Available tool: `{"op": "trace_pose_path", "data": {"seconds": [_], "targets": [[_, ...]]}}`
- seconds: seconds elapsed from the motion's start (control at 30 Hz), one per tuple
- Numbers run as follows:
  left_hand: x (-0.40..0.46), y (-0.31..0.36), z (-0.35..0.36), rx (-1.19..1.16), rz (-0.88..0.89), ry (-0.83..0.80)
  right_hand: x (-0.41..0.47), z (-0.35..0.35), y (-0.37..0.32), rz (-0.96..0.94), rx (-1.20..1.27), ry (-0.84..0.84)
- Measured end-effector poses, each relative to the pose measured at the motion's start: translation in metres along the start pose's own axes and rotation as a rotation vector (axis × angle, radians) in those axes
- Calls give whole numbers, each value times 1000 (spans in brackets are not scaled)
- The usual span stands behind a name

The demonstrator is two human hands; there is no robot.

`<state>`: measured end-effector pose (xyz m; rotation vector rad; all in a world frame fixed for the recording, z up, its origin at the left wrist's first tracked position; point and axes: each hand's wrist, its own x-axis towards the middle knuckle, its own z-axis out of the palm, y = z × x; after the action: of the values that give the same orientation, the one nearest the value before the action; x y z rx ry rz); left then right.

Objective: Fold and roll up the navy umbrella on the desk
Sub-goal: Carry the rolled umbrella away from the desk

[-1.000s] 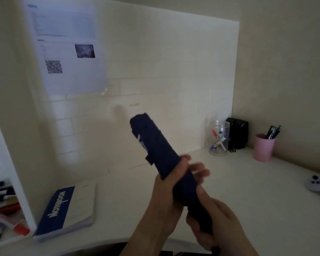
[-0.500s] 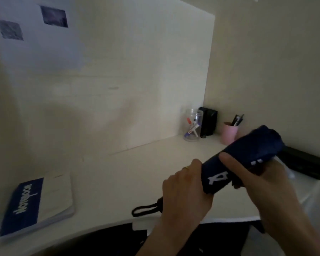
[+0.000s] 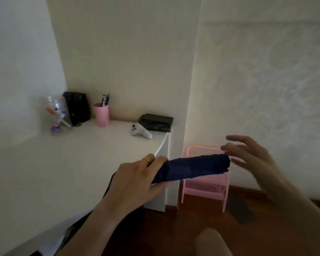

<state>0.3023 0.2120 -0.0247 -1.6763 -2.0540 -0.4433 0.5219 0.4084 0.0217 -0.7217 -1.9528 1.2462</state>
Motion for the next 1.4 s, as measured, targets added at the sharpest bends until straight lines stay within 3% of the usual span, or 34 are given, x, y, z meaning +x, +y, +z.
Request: {"op": "trace_pose_path", "data": {"seconds": [0.07,0.13,0.2,0.3,0.63,0.87,1.13,1.3,1.4], "targets": [[25,14,23,23,64,-45,13,-27,16,-152,-441,-105],[59,38,59,43,148,-39,29,-49,44,-156,-688,-343],[85,60,96,21,185,-64,49,-66,83,-83,-816,-593],[114,81,154,-18,240,-135,76,-89,137,51,-824,-696],[223,57,352,-211,152,-463,197,-108,335,-28,-925,-436],[323,33,523,-25,114,-492,331,-82,468,-41,-1172,-225],[378,2,724,13,-21,-492,450,-38,641,30,-1221,-193],[363,-15,822,-122,-19,-551,473,-32,722,-7,-1108,-292],[347,-23,851,-287,-111,-627,470,-30,745,48,-978,-337]]}}
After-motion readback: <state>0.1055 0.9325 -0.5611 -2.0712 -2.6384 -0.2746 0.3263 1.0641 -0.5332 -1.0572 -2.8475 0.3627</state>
